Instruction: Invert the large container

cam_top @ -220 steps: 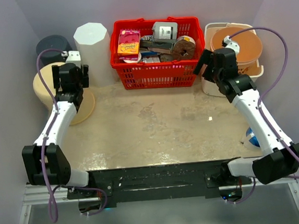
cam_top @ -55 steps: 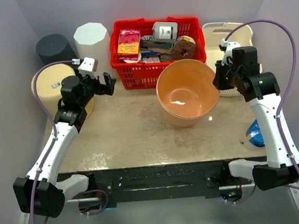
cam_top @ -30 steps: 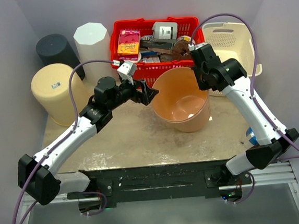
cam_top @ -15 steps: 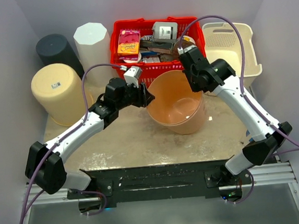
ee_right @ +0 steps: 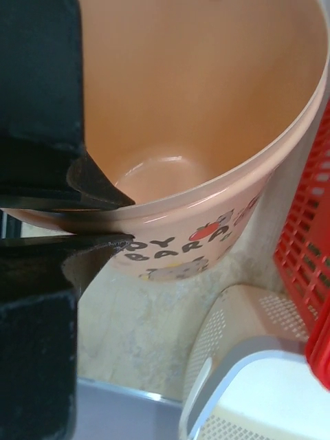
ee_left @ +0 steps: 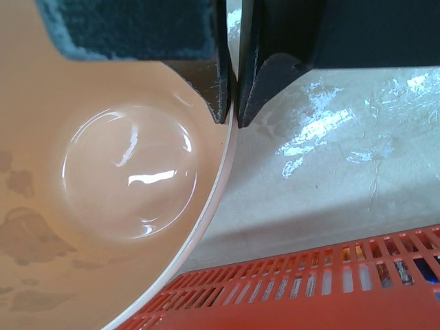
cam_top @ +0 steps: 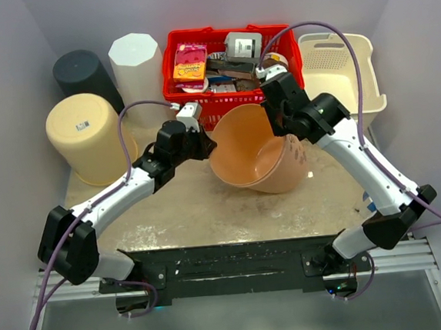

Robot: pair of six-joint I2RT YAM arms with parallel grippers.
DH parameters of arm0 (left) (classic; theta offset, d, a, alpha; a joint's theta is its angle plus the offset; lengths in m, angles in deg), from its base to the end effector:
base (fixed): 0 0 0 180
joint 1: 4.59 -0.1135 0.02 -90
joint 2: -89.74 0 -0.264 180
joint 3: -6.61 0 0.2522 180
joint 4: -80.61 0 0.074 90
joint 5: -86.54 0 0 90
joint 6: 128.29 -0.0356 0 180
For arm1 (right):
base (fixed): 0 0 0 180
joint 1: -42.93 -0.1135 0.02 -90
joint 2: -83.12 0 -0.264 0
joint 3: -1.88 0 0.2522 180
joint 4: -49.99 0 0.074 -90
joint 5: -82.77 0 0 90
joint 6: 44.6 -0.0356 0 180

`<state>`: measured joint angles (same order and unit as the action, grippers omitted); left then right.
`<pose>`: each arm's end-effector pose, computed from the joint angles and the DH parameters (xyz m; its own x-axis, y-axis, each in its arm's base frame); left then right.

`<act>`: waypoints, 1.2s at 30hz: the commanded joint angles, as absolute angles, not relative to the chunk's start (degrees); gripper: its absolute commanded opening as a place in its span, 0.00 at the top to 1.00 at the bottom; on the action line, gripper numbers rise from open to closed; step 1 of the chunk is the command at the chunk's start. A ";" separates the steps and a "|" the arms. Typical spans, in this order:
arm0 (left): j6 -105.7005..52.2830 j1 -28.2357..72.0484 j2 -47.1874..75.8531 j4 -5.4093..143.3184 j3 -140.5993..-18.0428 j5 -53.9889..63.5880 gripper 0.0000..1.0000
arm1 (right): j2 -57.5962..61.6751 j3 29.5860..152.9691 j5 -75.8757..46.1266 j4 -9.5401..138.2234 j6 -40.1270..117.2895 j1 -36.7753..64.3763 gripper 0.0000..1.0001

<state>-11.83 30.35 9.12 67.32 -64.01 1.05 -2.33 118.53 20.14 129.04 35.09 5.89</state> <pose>0.2656 -0.1889 0.2869 -0.5709 -0.1430 -0.8084 0.4197 0.7955 -0.4371 0.2379 0.1590 0.4290 -0.6339 -0.2793 -0.7212 -0.1781 0.9602 -0.2152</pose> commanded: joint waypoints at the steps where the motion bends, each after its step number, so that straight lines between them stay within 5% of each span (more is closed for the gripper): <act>1: -12.45 31.53 7.12 67.55 -60.77 4.19 1.00 | 1.90 113.48 6.57 115.88 32.30 4.78 0.82; 11: -10.96 31.44 4.40 68.69 -57.87 0.23 1.00 | 4.45 103.01 -1.25 105.94 26.33 4.61 0.59; 24: -7.00 31.44 1.24 71.95 -53.74 -3.29 1.00 | 4.02 92.82 -7.49 94.44 22.72 4.52 0.53; 36: -3.05 31.09 -2.10 72.65 -51.71 -9.35 1.00 | -0.11 95.70 -10.05 93.36 23.33 4.61 0.44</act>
